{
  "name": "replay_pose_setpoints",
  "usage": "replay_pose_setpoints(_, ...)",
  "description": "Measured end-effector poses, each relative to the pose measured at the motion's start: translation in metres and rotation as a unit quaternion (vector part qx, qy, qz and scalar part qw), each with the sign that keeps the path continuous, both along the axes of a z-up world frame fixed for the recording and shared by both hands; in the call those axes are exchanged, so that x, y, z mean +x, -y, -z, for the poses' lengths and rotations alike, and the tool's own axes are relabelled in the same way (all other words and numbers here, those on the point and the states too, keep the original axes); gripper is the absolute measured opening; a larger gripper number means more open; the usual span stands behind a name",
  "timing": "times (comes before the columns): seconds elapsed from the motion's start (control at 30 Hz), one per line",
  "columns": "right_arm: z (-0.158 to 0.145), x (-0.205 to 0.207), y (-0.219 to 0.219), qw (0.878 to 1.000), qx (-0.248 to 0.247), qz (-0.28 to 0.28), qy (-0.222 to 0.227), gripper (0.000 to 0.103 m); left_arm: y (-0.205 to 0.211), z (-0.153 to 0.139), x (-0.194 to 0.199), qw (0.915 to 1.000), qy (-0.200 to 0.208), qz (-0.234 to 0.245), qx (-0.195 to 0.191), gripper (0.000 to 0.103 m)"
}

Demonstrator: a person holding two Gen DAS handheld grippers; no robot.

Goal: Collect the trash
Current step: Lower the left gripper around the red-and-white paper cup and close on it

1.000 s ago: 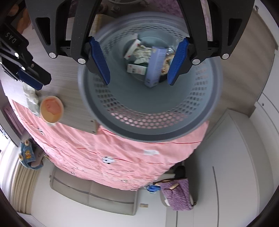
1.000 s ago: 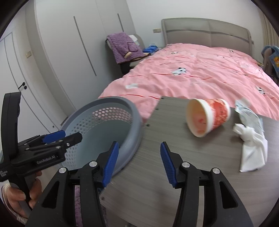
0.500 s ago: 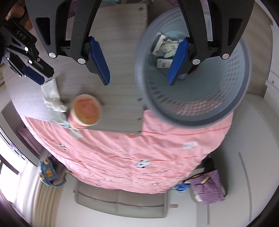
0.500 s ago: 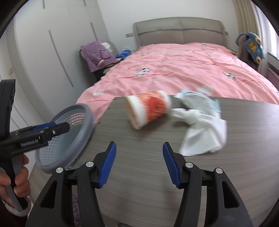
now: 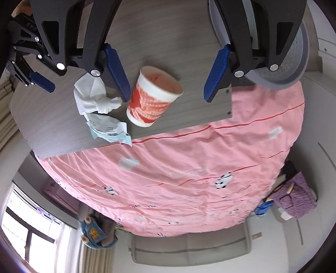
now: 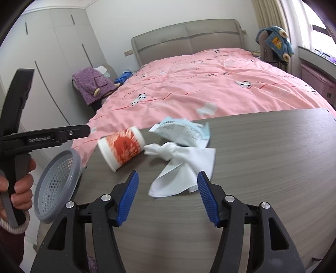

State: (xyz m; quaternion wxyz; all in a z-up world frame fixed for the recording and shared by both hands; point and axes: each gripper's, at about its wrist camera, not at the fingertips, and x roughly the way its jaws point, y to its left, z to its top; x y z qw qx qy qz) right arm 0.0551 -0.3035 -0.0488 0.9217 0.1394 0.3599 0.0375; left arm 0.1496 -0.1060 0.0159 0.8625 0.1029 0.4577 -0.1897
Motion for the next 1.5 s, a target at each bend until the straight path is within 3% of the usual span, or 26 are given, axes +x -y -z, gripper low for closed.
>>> replay_pose_setpoints(0.3,-0.004,0.005,0.032,0.999,0.008,0.031,0.001,0.065,0.046,0.020,0.044,0.9949,-0.052,0.065,0.057,0.070)
replay_pose_setpoints(0.67,0.000,0.007,0.058,0.998,0.021,0.054,-0.003,0.066,0.076,0.041,0.070,0.9790,-0.099,0.133,0.119,0.071)
replay_pose_setpoints(0.83,0.001,0.008,0.064,0.998,0.030,0.058,-0.003,0.066,0.084,0.056,0.079,0.9691,-0.141,0.160,0.124,0.071)
replay_pose_setpoints(1.13,0.004,0.007,0.072,0.997,0.034,0.067,-0.007,0.066,0.094,0.076,0.081,0.9545,-0.165,0.188,0.162,0.071)
replay_pose_setpoints(1.5,0.003,0.004,0.072,0.997,0.032,0.064,-0.004,0.066,0.091,0.090,0.089,0.9529,-0.188,0.181,0.154,0.068)
